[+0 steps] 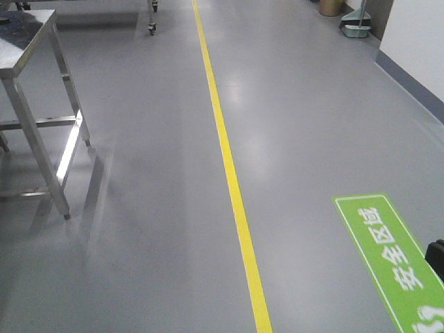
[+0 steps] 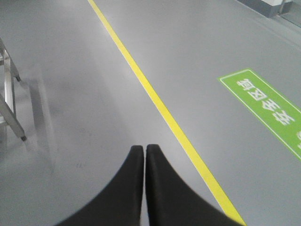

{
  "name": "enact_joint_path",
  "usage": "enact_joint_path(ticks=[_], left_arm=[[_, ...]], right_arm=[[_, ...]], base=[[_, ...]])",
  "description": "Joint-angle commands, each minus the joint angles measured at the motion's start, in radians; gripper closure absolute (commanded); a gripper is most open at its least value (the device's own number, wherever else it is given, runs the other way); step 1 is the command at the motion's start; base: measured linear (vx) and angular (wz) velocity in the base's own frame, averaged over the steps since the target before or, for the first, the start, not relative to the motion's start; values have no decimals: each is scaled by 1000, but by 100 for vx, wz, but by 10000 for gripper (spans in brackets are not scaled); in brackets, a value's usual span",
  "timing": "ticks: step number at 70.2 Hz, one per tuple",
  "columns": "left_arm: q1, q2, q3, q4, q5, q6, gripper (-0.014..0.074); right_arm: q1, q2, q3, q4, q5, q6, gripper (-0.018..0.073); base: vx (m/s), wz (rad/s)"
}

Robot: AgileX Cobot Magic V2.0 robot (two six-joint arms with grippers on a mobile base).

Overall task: Move and align brake pads A on conveyor
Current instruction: 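Drive along the yellow-lined aisle past the blue bin racks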

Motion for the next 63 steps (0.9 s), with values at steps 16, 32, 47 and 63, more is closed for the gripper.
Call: enact_joint_path(ticks=[16, 32, 47, 63], left_arm=[[-5, 7, -27, 1, -66, -7, 603], [-5, 7, -27, 1, -66, -7, 603], [-5, 7, -27, 1, -66, -7, 603], [-5, 7, -27, 1, -66, -7, 603]], right_arm=[[-3, 8, -23, 0, -70, -9, 559], [-3, 8, -23, 0, -71, -9, 559], [-3, 8, -23, 0, -71, -9, 559], [-3, 8, -23, 0, -71, -9, 559]], base=[[64, 7], [63, 6], [63, 6], [62, 5]])
